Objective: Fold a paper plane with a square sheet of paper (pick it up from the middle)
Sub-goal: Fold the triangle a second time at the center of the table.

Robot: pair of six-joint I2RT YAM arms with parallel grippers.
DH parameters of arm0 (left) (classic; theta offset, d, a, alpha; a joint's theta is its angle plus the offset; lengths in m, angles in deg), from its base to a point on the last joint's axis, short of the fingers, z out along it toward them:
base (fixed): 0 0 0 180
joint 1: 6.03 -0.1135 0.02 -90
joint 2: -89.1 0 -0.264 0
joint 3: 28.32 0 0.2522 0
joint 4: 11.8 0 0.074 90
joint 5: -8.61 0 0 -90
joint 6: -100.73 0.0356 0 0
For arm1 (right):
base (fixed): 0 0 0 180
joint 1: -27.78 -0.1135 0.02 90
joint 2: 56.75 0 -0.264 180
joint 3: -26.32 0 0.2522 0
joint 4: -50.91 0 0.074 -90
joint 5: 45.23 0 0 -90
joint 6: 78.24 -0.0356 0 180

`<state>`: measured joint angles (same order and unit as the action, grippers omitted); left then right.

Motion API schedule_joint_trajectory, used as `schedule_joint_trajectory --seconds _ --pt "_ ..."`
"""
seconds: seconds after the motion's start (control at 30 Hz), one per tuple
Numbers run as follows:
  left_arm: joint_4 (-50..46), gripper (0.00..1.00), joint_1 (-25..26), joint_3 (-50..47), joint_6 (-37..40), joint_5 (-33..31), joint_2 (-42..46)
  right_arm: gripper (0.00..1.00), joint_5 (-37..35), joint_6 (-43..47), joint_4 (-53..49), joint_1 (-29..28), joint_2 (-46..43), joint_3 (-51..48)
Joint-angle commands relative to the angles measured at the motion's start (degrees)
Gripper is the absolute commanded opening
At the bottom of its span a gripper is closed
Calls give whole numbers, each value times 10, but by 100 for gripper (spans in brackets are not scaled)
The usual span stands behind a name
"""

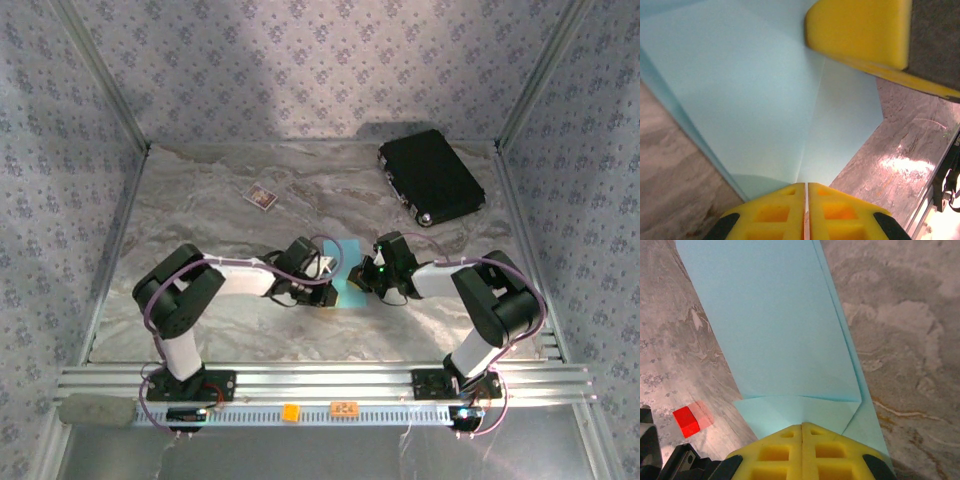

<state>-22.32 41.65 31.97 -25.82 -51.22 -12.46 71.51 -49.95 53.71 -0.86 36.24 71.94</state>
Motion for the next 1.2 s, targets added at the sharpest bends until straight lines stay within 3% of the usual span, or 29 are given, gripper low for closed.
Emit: schedule_joint_trajectory --seconds 0.0,0.17,0.5,0.83,1.17 --pt "-48 10 4 -25 -3 -7 18 0 -33 5 -57 8 8 -16" --pt "-45 10 4 -59 -3 -8 44 0 -33 7 -56 9 8 -16" --pt "-13 9 4 -28 -13 -2 108 0 -28 7 -53 10 9 -14" --pt "-48 8 -4 74 -5 -18 -12 0 -25 6 -43 9 4 -17" --pt "-5 0 -10 -9 -44 -24 -27 0 7 32 -28 11 -11 4"
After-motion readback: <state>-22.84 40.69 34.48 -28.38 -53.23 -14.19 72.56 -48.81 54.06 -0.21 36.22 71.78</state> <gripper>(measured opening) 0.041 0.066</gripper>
